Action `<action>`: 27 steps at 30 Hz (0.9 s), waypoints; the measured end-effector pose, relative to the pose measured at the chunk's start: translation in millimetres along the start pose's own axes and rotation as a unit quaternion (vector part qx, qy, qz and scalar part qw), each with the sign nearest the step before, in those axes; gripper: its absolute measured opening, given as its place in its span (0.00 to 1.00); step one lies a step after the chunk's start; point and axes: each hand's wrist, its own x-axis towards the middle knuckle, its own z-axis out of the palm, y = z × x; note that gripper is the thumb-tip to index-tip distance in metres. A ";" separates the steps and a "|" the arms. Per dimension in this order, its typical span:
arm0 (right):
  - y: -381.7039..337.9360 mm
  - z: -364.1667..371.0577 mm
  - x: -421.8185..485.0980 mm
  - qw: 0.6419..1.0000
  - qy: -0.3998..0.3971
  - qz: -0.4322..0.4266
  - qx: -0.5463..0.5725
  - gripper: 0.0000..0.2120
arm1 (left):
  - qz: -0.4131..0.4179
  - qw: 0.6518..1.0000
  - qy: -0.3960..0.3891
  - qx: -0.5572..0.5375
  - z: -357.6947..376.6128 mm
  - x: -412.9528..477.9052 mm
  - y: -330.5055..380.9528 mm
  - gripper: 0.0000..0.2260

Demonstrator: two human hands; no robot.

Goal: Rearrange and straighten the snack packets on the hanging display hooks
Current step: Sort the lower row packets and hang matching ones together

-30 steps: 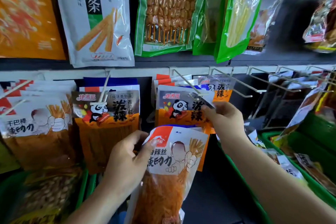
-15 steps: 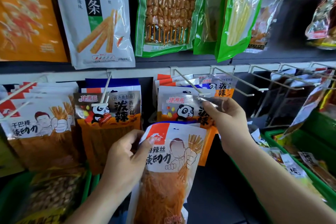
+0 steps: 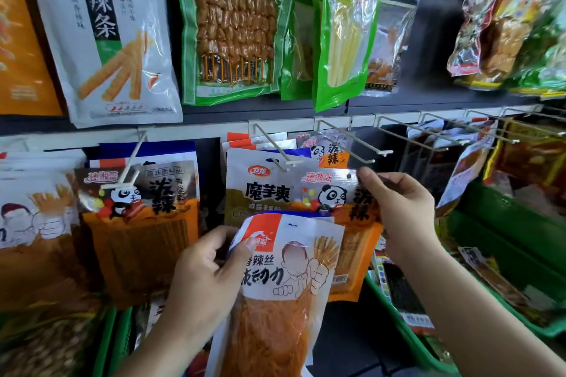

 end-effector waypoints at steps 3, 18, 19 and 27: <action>-2.9 -16.7 15.4 0.998 0.055 0.000 -0.015 0.12 | 0.003 1.000 -0.006 -0.002 18.2 2.3 -0.2 0.04; 11.4 -16.6 67.9 0.989 0.116 -0.046 -0.074 0.09 | -0.001 1.000 -0.014 -0.024 65.7 27.5 -14.5 0.03; 12.9 -14.4 69.7 0.989 0.115 -0.044 -0.079 0.09 | 0.003 1.000 -0.010 -0.026 67.2 28.3 -14.6 0.03; 25.7 0.6 88.0 0.982 0.120 -0.048 -0.138 0.14 | 0.005 0.999 0.003 -0.037 67.3 34.7 -16.7 0.04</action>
